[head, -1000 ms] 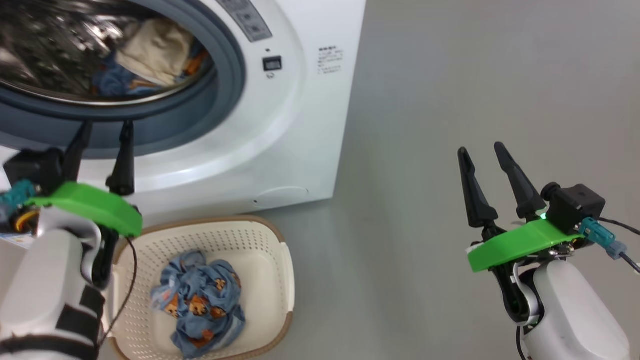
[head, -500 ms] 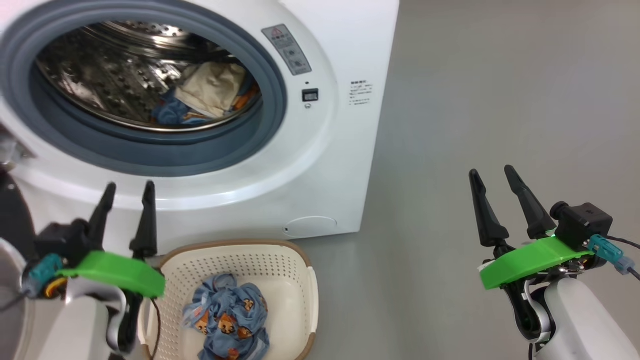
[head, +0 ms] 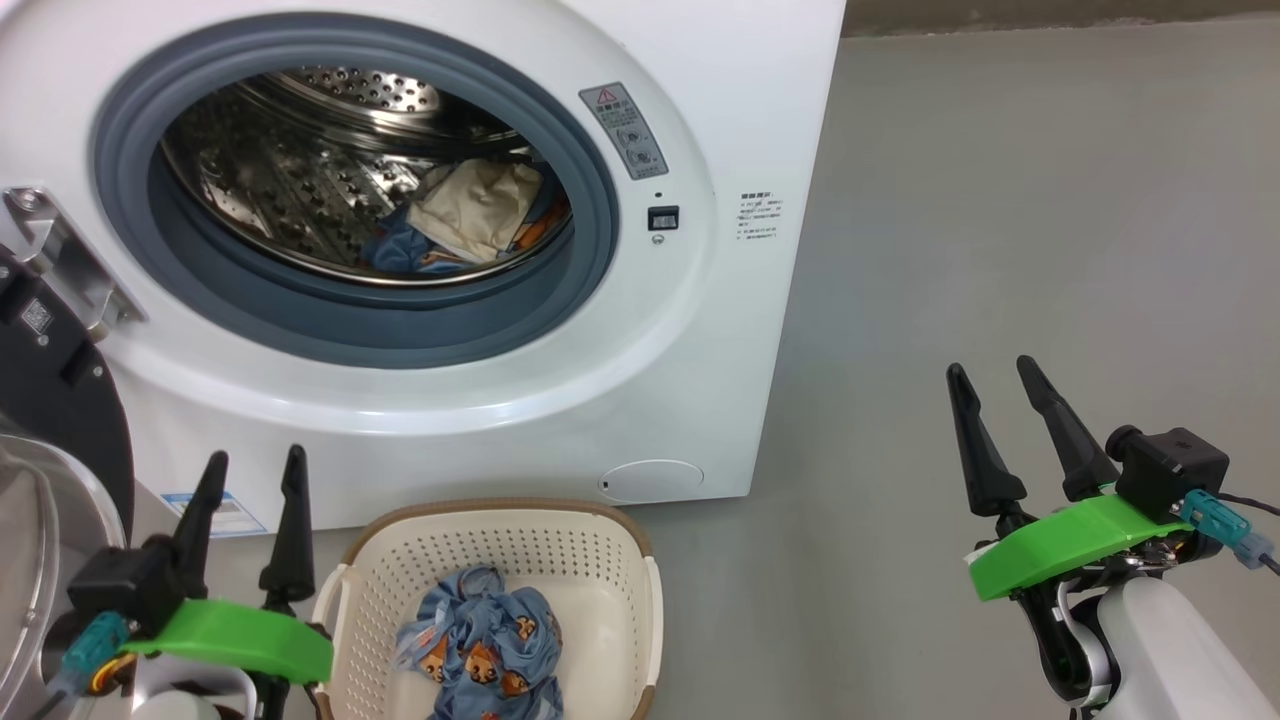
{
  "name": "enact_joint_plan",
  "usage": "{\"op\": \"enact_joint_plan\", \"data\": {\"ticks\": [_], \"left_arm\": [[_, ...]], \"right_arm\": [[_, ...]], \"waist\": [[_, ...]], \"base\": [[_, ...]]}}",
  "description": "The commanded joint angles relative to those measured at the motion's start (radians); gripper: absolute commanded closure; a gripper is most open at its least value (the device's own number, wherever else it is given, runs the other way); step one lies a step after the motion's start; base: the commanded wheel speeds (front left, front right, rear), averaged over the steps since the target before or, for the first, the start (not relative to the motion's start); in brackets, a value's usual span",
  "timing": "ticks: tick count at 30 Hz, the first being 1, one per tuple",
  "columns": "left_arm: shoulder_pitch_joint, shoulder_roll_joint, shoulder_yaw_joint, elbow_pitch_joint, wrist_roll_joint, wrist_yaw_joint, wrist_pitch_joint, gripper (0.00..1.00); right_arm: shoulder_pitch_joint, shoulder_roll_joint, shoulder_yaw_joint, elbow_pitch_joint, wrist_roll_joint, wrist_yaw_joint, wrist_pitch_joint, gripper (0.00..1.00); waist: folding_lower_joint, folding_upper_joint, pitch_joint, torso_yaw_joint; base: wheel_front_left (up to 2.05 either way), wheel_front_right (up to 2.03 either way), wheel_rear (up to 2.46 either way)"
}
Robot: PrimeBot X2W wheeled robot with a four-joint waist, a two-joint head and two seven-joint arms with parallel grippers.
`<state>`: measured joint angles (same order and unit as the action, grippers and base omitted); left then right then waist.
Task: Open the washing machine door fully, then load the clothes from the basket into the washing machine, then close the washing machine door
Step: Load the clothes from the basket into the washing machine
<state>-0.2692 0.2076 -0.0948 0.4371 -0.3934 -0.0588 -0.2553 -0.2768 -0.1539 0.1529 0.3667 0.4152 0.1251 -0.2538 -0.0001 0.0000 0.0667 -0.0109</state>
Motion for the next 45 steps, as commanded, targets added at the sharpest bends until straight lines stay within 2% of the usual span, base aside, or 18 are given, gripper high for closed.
{"op": "enact_joint_plan", "data": {"ticks": [1, 12, 45], "left_arm": [[-0.003, 0.023, 0.039, -0.036, 0.003, 0.009, -0.006, 0.0], [0.026, 0.013, 0.052, -0.071, 0.012, 0.019, -0.006, 0.0], [0.021, 0.0, 0.06, -0.074, 0.014, 0.013, -0.006, 0.0]], "right_arm": [[0.006, -0.011, 0.016, -0.025, 0.01, 0.006, -0.008, 0.0], [0.008, -0.016, 0.024, -0.023, 0.013, 0.006, -0.008, 0.0], [-0.005, -0.017, 0.035, -0.021, 0.016, 0.006, -0.008, 0.0]], "waist": [[0.0001, 0.0, -0.002, 0.001], [0.0001, 0.0, -0.006, -0.007], [0.0001, 0.0, 0.015, -0.019]], "base": [[0.0, 0.0, 0.0], [0.0, 0.0, 0.0], [0.0, 0.0, 0.0]]}}
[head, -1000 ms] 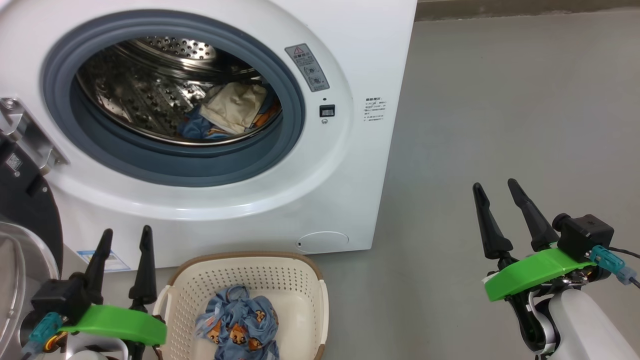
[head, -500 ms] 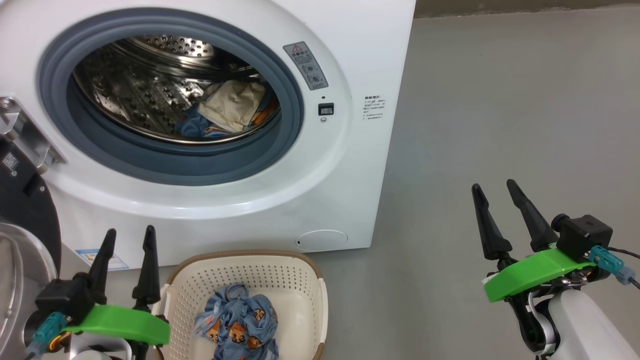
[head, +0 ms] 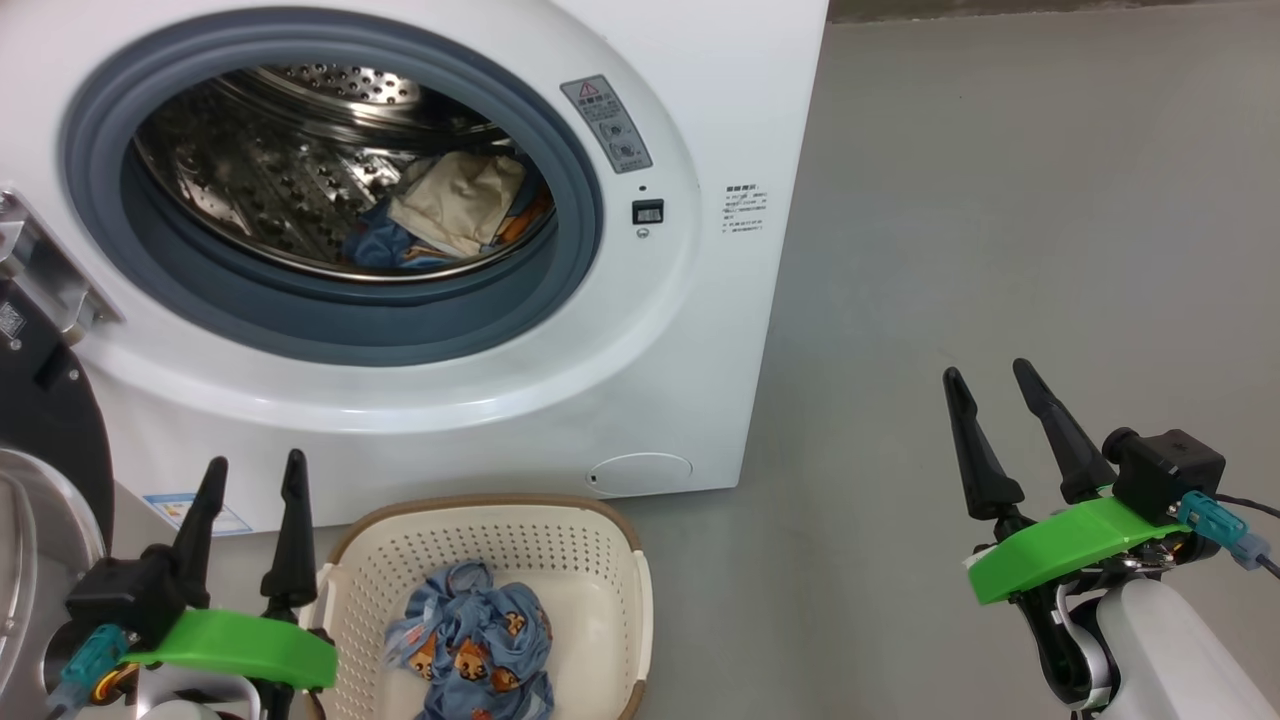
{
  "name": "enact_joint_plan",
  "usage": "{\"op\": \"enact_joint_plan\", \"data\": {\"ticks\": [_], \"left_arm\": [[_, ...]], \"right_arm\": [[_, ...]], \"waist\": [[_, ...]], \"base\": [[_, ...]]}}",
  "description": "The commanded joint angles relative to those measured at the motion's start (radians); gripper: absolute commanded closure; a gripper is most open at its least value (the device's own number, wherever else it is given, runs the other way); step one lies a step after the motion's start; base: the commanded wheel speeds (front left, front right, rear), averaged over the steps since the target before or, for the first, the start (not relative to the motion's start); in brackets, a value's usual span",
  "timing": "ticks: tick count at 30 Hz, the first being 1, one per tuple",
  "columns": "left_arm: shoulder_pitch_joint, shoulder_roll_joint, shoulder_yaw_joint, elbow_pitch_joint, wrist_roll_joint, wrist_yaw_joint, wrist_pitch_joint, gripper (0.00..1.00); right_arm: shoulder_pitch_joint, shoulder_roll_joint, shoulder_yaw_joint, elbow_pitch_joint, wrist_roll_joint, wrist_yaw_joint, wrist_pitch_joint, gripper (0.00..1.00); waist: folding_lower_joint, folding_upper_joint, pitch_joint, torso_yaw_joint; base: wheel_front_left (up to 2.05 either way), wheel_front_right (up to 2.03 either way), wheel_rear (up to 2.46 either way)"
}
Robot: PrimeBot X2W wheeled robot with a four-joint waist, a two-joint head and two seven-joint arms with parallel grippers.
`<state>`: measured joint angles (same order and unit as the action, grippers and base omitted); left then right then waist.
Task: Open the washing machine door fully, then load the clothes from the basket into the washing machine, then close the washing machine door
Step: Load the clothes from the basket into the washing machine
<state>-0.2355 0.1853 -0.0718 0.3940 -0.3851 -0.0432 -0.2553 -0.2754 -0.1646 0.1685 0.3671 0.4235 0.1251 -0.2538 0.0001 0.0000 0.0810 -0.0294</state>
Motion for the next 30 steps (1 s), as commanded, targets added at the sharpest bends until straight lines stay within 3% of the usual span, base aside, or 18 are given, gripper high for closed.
{"op": "enact_joint_plan", "data": {"ticks": [1, 14, 30], "left_arm": [[-0.013, 0.022, 0.037, -0.03, 0.006, -0.002, -0.006, 0.0], [-0.03, 0.018, 0.019, 0.028, -0.008, -0.013, 0.013, 0.0], [-0.104, 0.028, -0.018, 0.171, -0.038, -0.051, 0.037, 0.0]], "right_arm": [[-0.007, -0.006, 0.02, -0.021, 0.007, 0.006, -0.008, 0.0], [-0.014, 0.0, 0.022, -0.024, 0.002, 0.006, -0.008, 0.0], [-0.043, 0.019, 0.011, -0.041, -0.019, 0.006, -0.008, 0.0]], "waist": [[-0.0001, 0.0, 0.002, -0.002], [-0.0001, 0.0, 0.03, -0.015], [-0.0001, 0.0, 0.145, -0.039]], "base": [[0.0, 0.0, 0.0], [0.0, 0.0, 0.0], [0.0, 0.0, 0.0]]}}
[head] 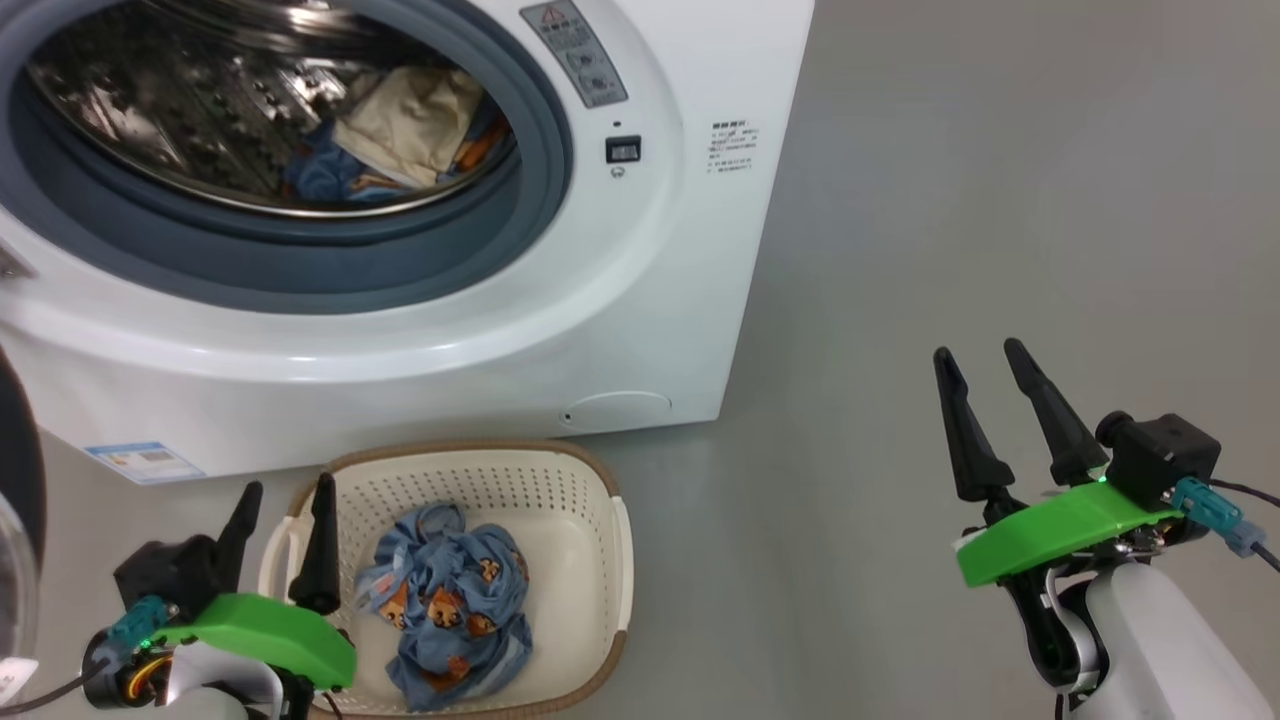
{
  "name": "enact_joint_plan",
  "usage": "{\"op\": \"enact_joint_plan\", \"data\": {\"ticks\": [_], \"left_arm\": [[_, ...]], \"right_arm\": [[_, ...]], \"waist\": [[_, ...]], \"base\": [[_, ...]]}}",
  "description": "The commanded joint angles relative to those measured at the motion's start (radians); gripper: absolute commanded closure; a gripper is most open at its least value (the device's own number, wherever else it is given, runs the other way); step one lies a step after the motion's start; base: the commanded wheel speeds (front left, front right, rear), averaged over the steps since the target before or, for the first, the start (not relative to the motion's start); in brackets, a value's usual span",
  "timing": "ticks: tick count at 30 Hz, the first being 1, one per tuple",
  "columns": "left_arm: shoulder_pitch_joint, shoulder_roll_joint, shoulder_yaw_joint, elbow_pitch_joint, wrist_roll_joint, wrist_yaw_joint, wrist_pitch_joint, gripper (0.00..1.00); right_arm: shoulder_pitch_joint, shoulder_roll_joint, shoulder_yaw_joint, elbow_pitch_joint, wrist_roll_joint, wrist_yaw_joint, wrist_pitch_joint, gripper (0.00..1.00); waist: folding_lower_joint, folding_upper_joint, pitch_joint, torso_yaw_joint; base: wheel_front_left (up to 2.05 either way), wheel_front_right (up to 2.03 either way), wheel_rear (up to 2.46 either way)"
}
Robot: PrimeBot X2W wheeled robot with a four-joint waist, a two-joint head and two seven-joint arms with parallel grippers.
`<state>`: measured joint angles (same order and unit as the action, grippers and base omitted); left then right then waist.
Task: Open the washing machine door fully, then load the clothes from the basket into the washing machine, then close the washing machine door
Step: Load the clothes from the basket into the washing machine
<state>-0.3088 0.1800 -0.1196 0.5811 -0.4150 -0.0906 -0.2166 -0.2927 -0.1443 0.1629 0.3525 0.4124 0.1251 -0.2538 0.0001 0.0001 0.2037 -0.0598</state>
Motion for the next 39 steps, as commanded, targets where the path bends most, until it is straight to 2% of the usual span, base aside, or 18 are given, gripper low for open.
{"op": "enact_joint_plan", "data": {"ticks": [1, 19, 30, 39], "left_arm": [[-0.038, 0.035, 0.026, -0.003, -0.01, -0.007, 0.001, 0.0], [-0.234, 0.07, -0.111, 0.32, -0.041, -0.039, 0.04, 0.0], [-0.359, 0.097, -0.248, 0.441, -0.139, -0.04, 0.068, 0.0], [-0.449, 0.125, -0.309, 0.511, -0.213, -0.04, 0.096, 0.0]], "right_arm": [[-0.029, 0.001, 0.016, -0.028, -0.011, 0.006, -0.008, 0.0], [-0.109, 0.059, 0.01, -0.067, -0.057, 0.006, -0.008, 0.0], [-0.176, 0.077, 0.013, -0.095, -0.084, 0.006, -0.008, 0.0], [-0.215, 0.088, 0.012, -0.119, -0.098, 0.006, -0.008, 0.0]], "waist": [[-0.0001, -0.0001, 0.033, -0.011], [-0.0001, -0.0001, 0.27, -0.046], [-0.0001, -0.0001, 0.437, -0.072], [-0.0001, -0.0001, 0.551, -0.097]], "base": [[0.0, 0.0, 0.0], [0.0, 0.0, 0.0], [0.0, 0.0, 0.0], [0.0, 0.0, 0.0]]}}
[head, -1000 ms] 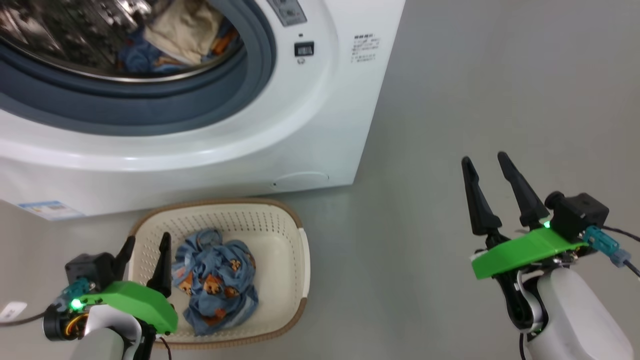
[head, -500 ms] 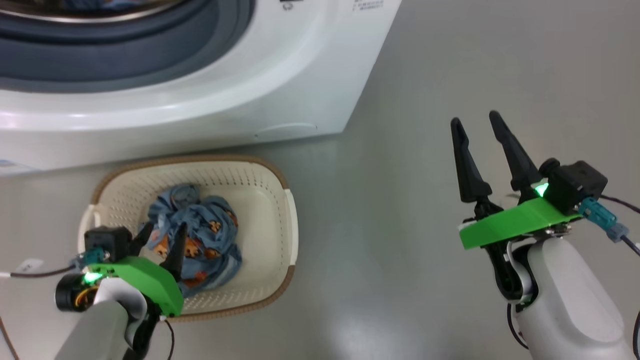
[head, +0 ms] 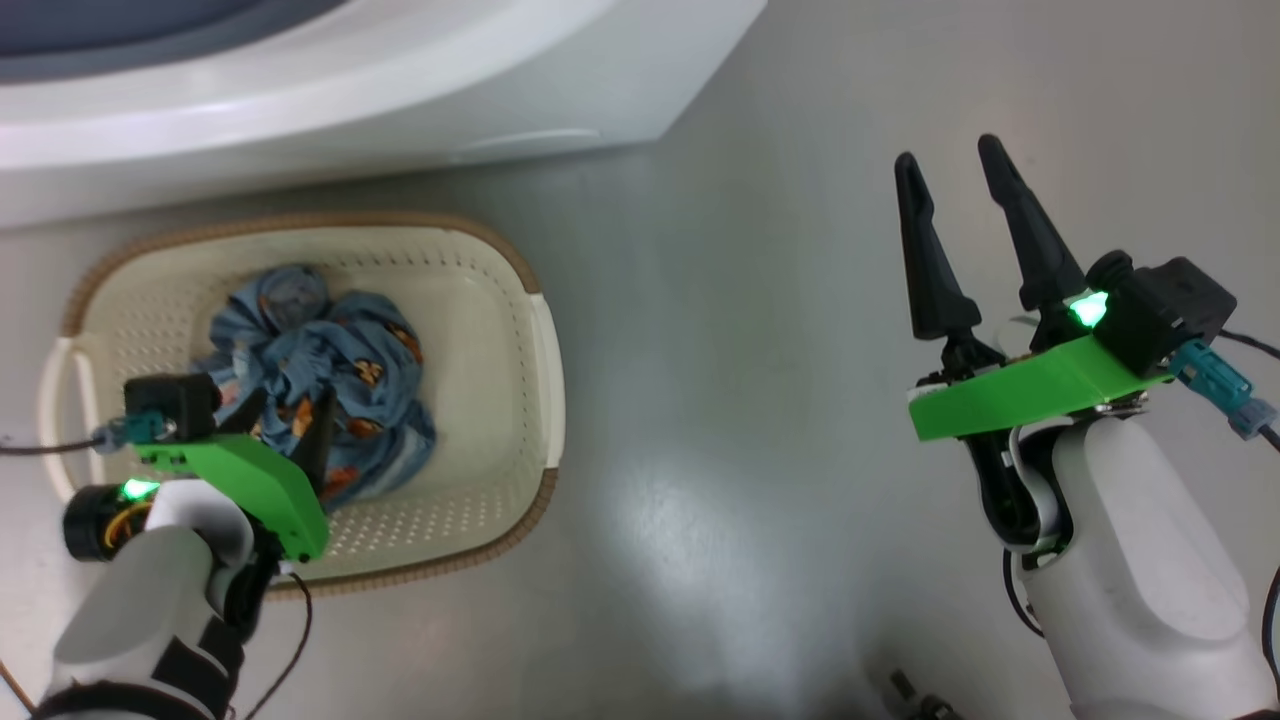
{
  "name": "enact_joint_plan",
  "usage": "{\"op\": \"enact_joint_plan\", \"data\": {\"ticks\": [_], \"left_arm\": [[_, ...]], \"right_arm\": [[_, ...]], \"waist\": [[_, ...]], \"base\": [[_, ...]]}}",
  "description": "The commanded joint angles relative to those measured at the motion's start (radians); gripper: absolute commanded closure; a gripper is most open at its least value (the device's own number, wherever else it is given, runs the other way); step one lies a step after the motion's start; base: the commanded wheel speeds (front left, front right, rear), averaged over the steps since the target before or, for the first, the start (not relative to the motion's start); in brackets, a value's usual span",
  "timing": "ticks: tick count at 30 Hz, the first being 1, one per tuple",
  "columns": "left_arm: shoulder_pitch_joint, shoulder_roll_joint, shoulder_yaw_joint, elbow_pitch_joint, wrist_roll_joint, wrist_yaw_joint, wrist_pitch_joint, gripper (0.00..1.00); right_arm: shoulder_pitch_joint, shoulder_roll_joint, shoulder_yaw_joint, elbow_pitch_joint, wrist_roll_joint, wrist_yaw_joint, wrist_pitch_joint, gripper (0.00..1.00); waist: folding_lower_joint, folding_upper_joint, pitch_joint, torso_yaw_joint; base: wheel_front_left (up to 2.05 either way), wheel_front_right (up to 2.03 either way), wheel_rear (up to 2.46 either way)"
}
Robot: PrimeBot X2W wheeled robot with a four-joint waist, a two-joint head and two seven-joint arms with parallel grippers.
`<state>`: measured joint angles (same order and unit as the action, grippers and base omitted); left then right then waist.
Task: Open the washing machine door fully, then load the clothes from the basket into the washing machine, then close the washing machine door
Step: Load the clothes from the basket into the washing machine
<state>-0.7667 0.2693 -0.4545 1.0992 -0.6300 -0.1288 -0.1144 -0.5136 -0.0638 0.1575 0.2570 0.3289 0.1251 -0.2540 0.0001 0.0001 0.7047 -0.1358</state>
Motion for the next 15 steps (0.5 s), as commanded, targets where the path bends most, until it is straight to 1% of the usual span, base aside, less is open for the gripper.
{"op": "enact_joint_plan", "data": {"ticks": [1, 8, 15], "left_arm": [[0.0, 0.041, 0.018, 0.0, -0.007, -0.002, 0.001, 0.0], [-0.074, 0.079, -0.032, 0.034, -0.057, -0.002, 0.036, 0.0], [-0.158, 0.11, -0.082, 0.073, -0.079, -0.002, 0.077, 0.0]], "right_arm": [[0.002, 0.008, 0.017, -0.027, -0.016, 0.006, -0.008, 0.0], [-0.02, 0.012, 0.016, -0.045, -0.024, 0.006, -0.008, 0.0], [-0.024, 0.013, 0.019, -0.064, -0.023, 0.006, -0.008, 0.0]], "waist": [[-0.0001, -0.0001, 0.063, -0.024], [-0.0001, -0.0001, 0.147, -0.046], [-0.0001, -0.0001, 0.217, -0.062]], "base": [[0.0, 0.0, 0.0], [0.0, 0.0, 0.0], [0.0, 0.0, 0.0]]}}
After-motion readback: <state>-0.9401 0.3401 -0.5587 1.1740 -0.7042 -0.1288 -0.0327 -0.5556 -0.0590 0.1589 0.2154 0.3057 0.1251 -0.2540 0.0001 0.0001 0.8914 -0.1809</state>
